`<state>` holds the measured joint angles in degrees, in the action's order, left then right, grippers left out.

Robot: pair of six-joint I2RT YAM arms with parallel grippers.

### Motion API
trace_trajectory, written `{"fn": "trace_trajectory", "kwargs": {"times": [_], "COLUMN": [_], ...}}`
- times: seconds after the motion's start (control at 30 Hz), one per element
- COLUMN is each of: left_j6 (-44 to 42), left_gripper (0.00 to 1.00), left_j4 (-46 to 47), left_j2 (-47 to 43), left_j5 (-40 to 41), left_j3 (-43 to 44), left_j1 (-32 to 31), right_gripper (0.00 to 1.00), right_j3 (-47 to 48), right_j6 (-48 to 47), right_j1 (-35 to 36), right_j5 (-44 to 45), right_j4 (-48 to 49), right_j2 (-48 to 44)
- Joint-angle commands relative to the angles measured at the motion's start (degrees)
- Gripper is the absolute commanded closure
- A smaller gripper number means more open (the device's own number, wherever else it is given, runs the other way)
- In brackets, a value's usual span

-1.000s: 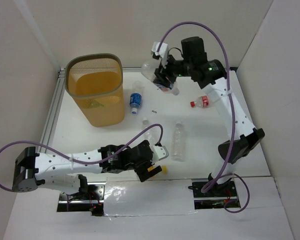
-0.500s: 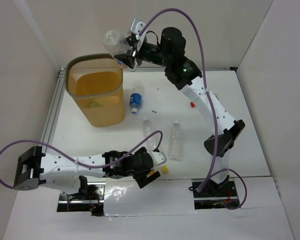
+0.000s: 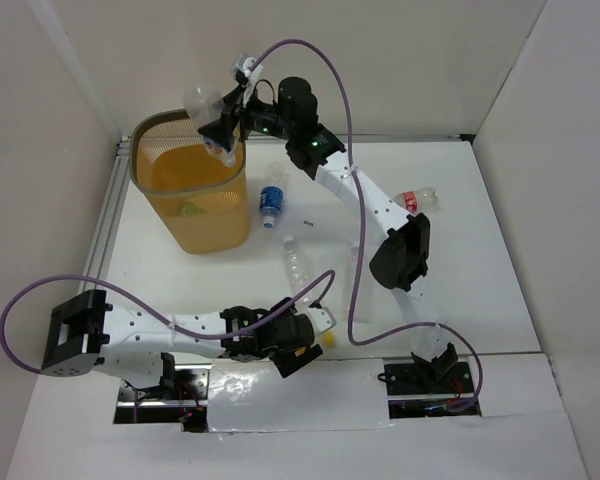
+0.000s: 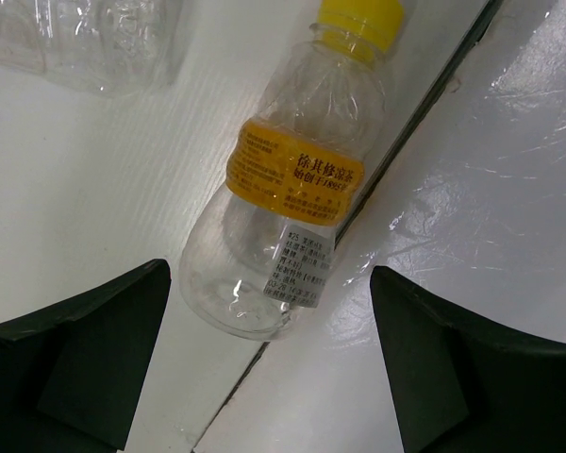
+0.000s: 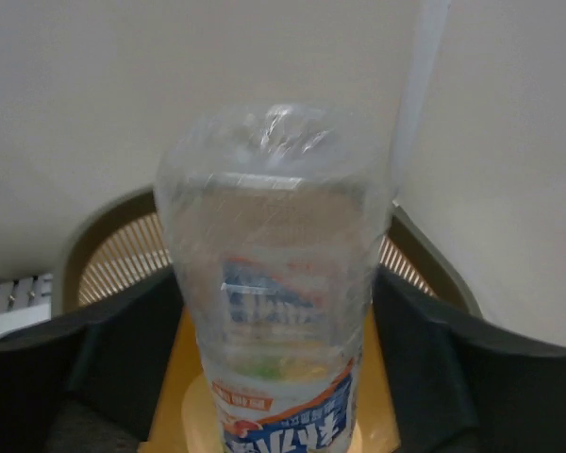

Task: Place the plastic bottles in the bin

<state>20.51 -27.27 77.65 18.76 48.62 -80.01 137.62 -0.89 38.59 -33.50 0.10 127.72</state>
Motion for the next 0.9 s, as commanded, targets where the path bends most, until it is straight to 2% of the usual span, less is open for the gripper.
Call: {"fn": "trace_trajectory", "kwargs": {"times": [0.0, 0.07, 0.23, 0.37, 0.5, 0.53, 0.57, 0.63, 0.77, 0.87], "left_j6": [2.0, 2.0, 0.9, -0.9, -2.1, -2.1, -2.1, -1.4, 0.3, 0.8], "left_gripper": [0.0, 0.0, 0.01, 0.02, 0.15, 0.22, 0.26, 0.33, 0.39, 0.53], "left_j4": [0.7, 0.7, 3.3, 4.9, 6.0, 6.5, 6.5, 7.8, 8.5, 7.0], "left_j2": [0.3, 0.8, 2.8, 5.1, 8.9, 10.1, 10.2, 10.9, 10.2, 7.9], "left_j5": [2.5, 2.5, 2.5, 2.0, 2.0, 2.0, 2.0, 1.5, 2.5, 3.6], "left_j3": [0.8, 0.8, 1.3, 1.3, 1.9, 1.9, 1.3, 0.5, -1.7, -1.0], "left_j1": [-0.2, -0.2, -0.2, -0.2, -0.2, -0.2, -0.2, -0.2, -0.2, -0.2], "right_gripper": [0.1, 0.0, 0.0, 0.0, 0.0, 0.0, 0.0, 0.0, 0.0, 0.0], "right_j3": [3.3, 4.0, 5.9, 2.2, -2.1, -2.9, -3.6, -5.6, -13.0, -20.4], "right_j6": [3.3, 2.1, 1.3, 1.3, 1.9, 1.9, 2.5, 2.5, -1.4, -9.2], "right_j1": [-0.4, -0.4, -3.9, -11.9, -22.3, -24.8, -29.7, -35.0, -46.0, -51.9], "right_j5": [-1.4, -1.4, -1.4, -0.7, -1.7, -2.8, -4.3, -10.6, -17.9, -17.9], "right_j4": [4.7, 4.1, 0.3, -2.7, -8.7, -11.7, -13.4, -17.6, -30.8, -38.9], "right_j2": [-0.1, -0.6, -6.2, -12.3, -16.8, -18.1, -18.6, -19.2, -20.5, -22.6]}}
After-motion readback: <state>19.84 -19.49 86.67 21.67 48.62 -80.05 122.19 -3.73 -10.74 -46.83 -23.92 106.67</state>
